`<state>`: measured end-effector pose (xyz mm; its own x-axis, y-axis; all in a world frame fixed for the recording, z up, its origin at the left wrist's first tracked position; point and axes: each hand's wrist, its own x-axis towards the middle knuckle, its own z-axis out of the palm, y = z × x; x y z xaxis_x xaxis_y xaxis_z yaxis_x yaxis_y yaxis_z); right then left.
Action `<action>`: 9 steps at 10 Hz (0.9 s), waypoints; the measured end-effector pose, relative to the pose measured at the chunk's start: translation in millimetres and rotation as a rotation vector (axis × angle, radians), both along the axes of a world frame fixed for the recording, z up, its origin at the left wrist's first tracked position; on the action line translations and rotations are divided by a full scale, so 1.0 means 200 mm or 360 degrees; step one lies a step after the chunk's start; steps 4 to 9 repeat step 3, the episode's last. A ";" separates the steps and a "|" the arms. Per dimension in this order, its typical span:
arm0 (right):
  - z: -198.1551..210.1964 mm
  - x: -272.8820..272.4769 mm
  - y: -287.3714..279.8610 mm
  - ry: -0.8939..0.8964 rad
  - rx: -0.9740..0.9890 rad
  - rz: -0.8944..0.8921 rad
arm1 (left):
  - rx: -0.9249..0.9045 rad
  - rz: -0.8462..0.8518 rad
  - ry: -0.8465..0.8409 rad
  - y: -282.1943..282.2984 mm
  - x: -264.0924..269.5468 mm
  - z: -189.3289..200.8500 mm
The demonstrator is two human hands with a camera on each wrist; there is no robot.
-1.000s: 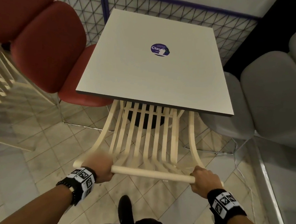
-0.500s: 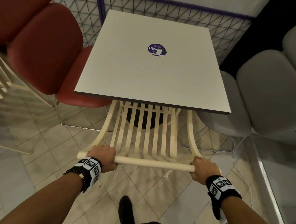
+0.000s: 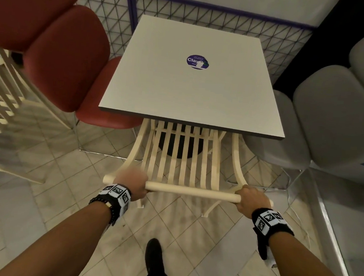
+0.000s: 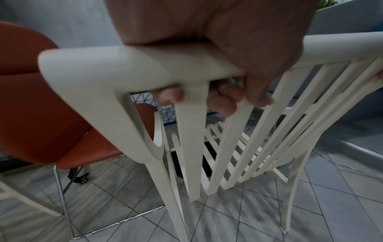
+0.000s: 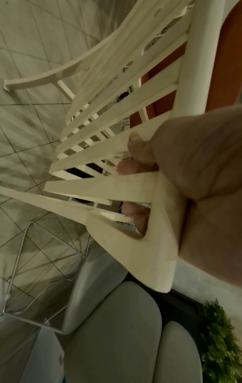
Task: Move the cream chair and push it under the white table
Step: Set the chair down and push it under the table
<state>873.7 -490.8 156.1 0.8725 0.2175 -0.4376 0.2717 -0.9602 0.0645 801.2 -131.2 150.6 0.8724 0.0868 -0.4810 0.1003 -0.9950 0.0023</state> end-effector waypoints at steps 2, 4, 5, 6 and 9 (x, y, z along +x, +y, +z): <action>-0.06 -0.32 0.06 -0.0504 0.0123 0.0002 | -0.0024 -0.0003 -0.0448 -0.06 -0.20 0.01; -0.10 -0.56 0.08 -0.0449 0.0195 -0.0048 | -0.0106 0.0113 -0.0681 -0.12 -0.38 -0.01; -0.10 -0.56 0.08 -0.0449 0.0195 -0.0048 | -0.0106 0.0113 -0.0681 -0.12 -0.38 -0.01; -0.10 -0.56 0.08 -0.0449 0.0195 -0.0048 | -0.0106 0.0113 -0.0681 -0.12 -0.38 -0.01; -0.10 -0.56 0.08 -0.0449 0.0195 -0.0048 | -0.0106 0.0113 -0.0681 -0.12 -0.38 -0.01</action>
